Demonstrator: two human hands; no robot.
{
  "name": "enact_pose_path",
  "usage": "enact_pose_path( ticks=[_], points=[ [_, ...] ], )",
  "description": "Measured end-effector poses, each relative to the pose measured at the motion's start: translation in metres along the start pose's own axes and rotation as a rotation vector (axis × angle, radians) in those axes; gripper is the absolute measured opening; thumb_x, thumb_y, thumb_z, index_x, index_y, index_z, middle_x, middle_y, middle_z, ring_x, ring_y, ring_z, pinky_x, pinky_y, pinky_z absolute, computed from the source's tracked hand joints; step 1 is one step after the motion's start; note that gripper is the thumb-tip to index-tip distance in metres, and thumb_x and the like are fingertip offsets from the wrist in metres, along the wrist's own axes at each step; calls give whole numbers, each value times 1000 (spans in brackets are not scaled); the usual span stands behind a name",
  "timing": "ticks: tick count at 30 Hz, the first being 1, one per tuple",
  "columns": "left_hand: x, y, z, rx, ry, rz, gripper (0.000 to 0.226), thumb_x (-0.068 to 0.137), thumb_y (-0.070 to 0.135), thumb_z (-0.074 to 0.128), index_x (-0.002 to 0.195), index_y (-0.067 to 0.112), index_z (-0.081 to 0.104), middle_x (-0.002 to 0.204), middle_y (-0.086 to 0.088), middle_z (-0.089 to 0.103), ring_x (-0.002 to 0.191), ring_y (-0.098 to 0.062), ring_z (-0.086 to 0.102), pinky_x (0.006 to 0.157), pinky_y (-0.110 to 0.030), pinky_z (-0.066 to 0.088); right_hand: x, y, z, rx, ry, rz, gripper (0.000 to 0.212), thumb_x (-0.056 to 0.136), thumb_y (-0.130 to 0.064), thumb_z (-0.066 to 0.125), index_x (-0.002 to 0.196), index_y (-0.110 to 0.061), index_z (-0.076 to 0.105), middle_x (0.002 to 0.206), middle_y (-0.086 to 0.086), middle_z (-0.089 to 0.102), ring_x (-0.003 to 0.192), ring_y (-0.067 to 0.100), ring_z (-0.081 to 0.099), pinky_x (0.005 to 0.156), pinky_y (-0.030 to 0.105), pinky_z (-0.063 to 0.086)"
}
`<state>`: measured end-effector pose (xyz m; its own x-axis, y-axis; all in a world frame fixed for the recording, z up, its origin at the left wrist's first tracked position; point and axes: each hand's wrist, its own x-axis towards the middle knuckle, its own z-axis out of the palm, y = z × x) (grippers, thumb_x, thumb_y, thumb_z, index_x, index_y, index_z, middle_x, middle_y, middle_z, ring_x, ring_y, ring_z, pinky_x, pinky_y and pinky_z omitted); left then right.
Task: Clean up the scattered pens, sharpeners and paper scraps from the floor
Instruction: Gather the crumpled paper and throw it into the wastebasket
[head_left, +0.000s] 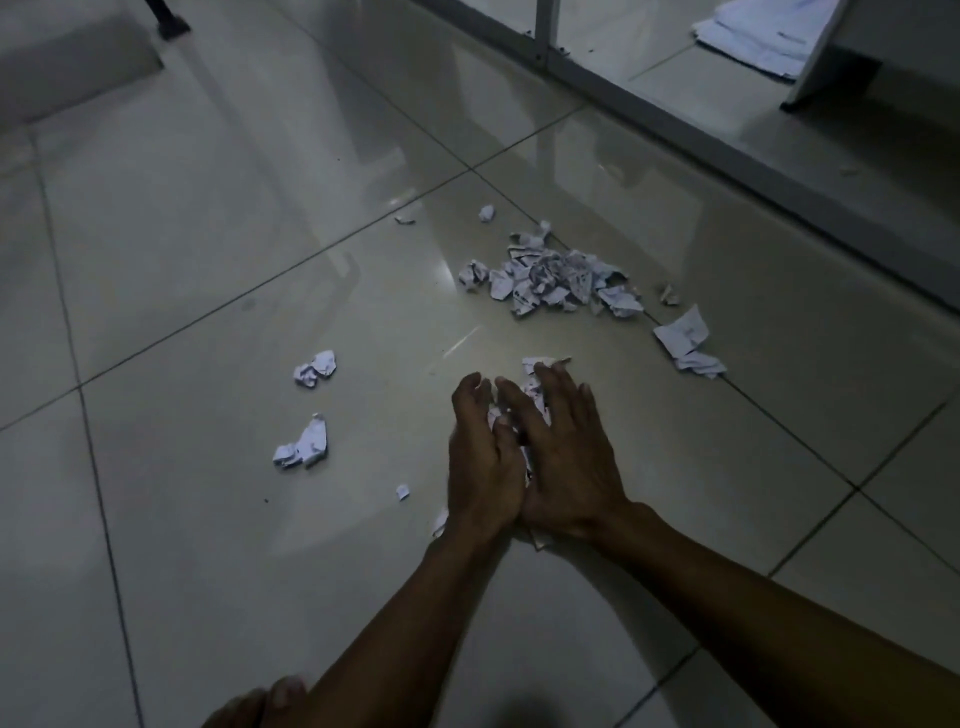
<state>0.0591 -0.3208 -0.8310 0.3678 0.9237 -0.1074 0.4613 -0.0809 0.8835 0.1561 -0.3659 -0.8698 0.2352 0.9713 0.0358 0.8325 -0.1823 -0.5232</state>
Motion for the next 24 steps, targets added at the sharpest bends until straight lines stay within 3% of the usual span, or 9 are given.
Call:
enact_pose_path(
  ticks=[3,5,9,10,11,12,14,19,24],
  points=[
    [-3,0,-1,-62,-60,-41,57,102,12,35,152,18,7,160,2,13,145,-11,18,114,-15,16,1,4,5,-43,-28,-40,98,70,-67,59,153,-35,18,163,11,2,150,26,-6,120,40,-10],
    [-4,2,-4,-113,-105,-68,63,100,12,34,152,20,-2,159,7,4,144,-5,13,112,-9,15,-1,3,8,-39,-18,-44,90,73,-62,58,152,-33,25,162,13,8,150,28,0,121,44,-3],
    [1,7,-8,-128,-186,-111,70,99,-2,37,150,13,-9,140,16,10,97,22,33,79,13,19,-5,-3,12,-61,22,-41,73,81,-52,54,146,-22,41,154,19,32,146,35,23,119,49,9],
    [2,7,-9,-124,-187,-108,71,98,-2,39,150,13,-8,140,14,12,93,19,37,82,12,18,-5,-4,13,-73,37,-43,71,81,-51,54,143,-20,45,151,20,38,143,37,30,118,51,15],
    [3,7,-11,-110,-177,-92,72,99,-1,40,151,16,-8,147,12,12,109,17,37,94,7,16,-4,-5,13,-88,63,-55,68,80,-52,53,139,-19,49,145,21,45,137,39,38,115,54,23],
    [3,6,-14,-94,-165,-81,74,99,1,40,151,23,-7,155,10,7,135,0,31,107,-3,9,-3,-6,12,-105,95,-73,65,78,-53,52,133,-18,55,138,21,51,129,40,46,110,54,32],
    [2,5,-22,-87,-92,-72,76,97,3,42,152,31,-2,160,9,2,147,-9,6,120,-29,3,0,-11,8,-163,154,-111,55,78,-55,56,120,-19,61,124,16,57,113,36,52,95,48,44],
    [14,-3,-61,-89,281,-57,61,92,2,47,148,17,29,149,8,34,128,10,37,99,-5,23,1,-19,7,-321,254,-163,34,77,-49,63,92,-19,62,95,9,58,86,31,51,66,36,38],
    [25,-27,-106,51,451,-15,44,89,1,48,132,6,50,137,-8,54,128,-20,48,109,-32,35,-2,-23,11,-381,245,-154,29,69,-44,72,77,-17,63,73,5,56,63,27,52,49,24,24]
  ],
)
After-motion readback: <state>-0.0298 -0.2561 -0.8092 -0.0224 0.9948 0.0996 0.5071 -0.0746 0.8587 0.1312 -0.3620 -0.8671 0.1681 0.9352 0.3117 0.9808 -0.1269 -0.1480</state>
